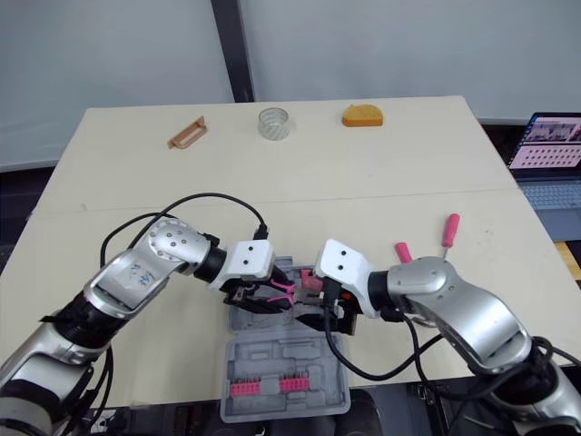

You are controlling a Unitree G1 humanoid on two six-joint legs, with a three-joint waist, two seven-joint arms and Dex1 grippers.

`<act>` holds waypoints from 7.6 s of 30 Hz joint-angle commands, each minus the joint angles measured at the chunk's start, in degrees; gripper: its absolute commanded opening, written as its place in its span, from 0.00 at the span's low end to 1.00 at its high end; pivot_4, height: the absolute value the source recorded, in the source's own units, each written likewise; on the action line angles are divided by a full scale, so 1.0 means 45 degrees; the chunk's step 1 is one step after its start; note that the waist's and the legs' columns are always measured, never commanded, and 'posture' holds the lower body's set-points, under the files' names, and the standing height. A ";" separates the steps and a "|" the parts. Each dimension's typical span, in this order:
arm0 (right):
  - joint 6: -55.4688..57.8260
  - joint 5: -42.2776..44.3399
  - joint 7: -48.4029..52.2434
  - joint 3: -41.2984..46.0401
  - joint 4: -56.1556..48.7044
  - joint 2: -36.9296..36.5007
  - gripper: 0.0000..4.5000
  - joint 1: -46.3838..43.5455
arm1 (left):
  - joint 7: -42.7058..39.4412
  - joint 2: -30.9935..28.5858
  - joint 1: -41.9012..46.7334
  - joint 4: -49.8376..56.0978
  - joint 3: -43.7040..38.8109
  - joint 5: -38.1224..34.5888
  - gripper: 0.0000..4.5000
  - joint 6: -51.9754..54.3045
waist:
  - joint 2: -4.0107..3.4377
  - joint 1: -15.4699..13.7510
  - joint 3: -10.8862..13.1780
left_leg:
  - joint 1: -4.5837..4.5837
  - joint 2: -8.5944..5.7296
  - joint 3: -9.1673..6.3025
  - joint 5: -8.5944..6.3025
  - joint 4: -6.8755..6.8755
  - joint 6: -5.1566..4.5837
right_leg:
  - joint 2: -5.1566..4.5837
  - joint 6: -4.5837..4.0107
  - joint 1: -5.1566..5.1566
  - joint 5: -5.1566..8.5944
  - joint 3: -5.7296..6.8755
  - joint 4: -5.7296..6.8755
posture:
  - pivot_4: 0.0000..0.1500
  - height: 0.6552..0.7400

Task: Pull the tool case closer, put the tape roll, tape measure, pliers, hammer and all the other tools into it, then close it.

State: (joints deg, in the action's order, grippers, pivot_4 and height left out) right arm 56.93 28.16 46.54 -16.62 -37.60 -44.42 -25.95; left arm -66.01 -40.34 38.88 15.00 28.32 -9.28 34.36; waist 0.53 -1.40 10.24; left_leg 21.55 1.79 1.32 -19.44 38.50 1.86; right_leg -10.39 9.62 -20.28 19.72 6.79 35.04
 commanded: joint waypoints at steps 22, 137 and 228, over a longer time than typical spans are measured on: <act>0.0118 -0.0346 -0.0258 -0.0680 0.0138 0.0378 1.00 -0.0252 | -0.0234 0.0246 0.0398 0.0248 -0.0331 0.0144 0.54 0.0041 | 0.0000 0.0004 0.0000 | 0.0005 0.0000 -0.0002 -0.0001 0.0025 -0.0002 | -0.0001 0.0000 -0.0002 0.0000 -0.0001 0.0015 | 1.00 1.00; -0.3500 -0.5712 0.3943 -0.4703 0.5378 0.2631 0.23 -0.3054 | -0.1050 -0.1471 -1.2221 -0.0413 -1.1916 -0.4204 0.98 -0.7873 | 0.0001 0.0395 0.0001 | -0.0004 0.0010 0.0036 -0.0006 -0.0018 0.0000 | -0.0015 -0.0004 -0.0075 0.0002 0.0011 0.0075 | 1.00 1.00; -0.7718 -0.5796 0.2261 -0.3245 1.1715 0.5249 0.01 0.0848 | -0.0708 -0.1525 -1.1581 -0.0286 -1.1262 -0.4076 1.00 -0.7740 | 0.0015 0.0634 -0.0197 | -0.0137 0.0031 0.0105 -0.0009 -0.0099 0.0008 | -0.0019 -0.0004 -0.0034 0.0002 0.0006 0.0086 | 1.00 1.00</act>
State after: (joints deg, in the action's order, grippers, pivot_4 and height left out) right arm 19.89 7.05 57.55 -27.22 7.36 -19.64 -25.21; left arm -69.58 -46.35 -13.39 11.47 -21.71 -26.80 -0.61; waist 0.60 1.45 9.35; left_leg 20.92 1.93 1.79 -19.48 38.05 1.90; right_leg -10.48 9.60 -20.42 19.73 6.82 35.43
